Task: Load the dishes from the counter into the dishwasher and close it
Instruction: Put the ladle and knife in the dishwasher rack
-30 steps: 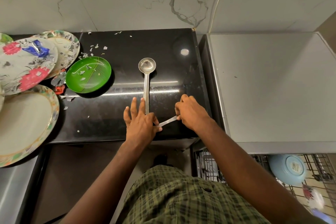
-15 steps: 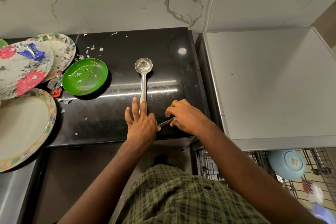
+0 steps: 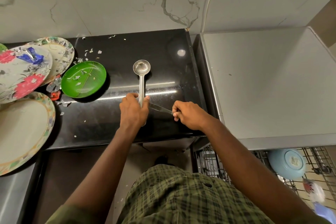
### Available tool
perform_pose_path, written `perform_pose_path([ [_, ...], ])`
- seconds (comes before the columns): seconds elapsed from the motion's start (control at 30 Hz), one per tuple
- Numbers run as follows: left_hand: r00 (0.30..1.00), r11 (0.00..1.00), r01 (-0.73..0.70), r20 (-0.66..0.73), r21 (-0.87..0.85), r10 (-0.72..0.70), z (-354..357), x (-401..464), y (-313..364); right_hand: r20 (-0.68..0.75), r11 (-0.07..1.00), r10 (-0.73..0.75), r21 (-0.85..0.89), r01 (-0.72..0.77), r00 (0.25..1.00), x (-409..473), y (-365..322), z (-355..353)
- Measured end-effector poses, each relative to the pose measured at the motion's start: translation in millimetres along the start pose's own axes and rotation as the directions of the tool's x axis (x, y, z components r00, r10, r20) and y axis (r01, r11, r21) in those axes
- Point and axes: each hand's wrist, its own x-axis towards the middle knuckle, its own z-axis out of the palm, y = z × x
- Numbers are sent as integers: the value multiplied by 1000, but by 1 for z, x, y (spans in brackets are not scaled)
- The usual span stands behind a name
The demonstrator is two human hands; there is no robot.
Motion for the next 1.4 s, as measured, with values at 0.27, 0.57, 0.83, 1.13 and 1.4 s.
perform_pose_path([
  [0.27,993,987,38,106,159,-55,19,18,-4,-13,895,96,438,-80,995,-5,4,1],
  [0.57,961,946,132,273,-296,-49,34,-30,18,-27,429,312,896,-115,950,-10,20,9],
  [0.83,869,893,-65,414,-445,269,60,-102,63,-122,549,339,831,-91,933,-29,22,3],
  [1.13,643,879,-239,611,-413,462,79,-127,83,-293,767,299,640,-46,908,-76,57,-6],
  [1.4,611,833,-414,566,-367,553,83,-127,93,-312,744,362,665,-70,879,-133,94,-5],
])
